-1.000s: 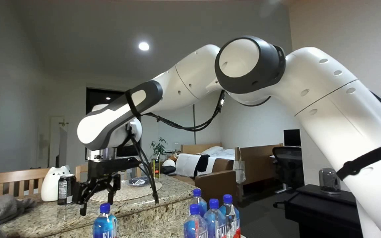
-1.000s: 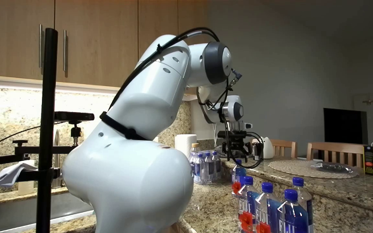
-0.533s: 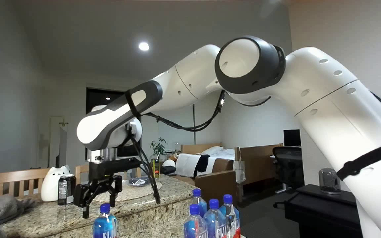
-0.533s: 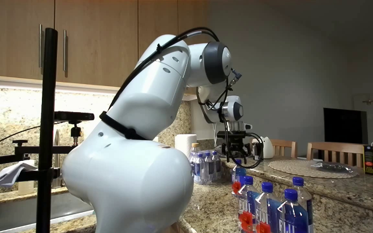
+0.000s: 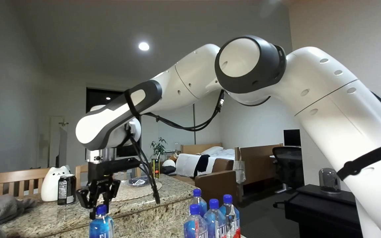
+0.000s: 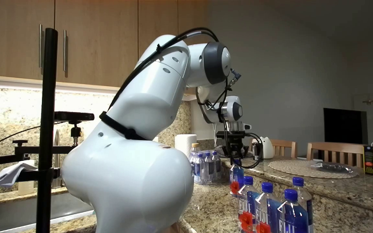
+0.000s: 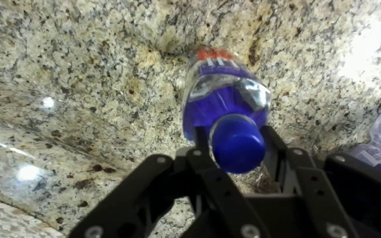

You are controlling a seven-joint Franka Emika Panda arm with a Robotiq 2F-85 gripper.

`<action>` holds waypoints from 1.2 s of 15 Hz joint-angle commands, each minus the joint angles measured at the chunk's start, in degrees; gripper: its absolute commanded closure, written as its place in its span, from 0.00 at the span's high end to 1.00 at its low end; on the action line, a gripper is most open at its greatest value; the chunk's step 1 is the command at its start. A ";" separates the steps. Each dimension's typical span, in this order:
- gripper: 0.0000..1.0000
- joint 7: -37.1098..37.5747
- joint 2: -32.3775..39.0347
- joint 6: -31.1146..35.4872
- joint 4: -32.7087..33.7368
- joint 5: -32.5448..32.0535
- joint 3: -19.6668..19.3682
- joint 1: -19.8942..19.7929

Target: Line up the empty water bottles

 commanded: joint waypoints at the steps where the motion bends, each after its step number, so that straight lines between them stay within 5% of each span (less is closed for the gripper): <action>1: 0.15 1.93 -1.13 -1.16 -0.80 -1.14 -0.42 0.53; 18: 0.10 1.21 -12.61 1.36 -9.84 3.19 0.80 -1.86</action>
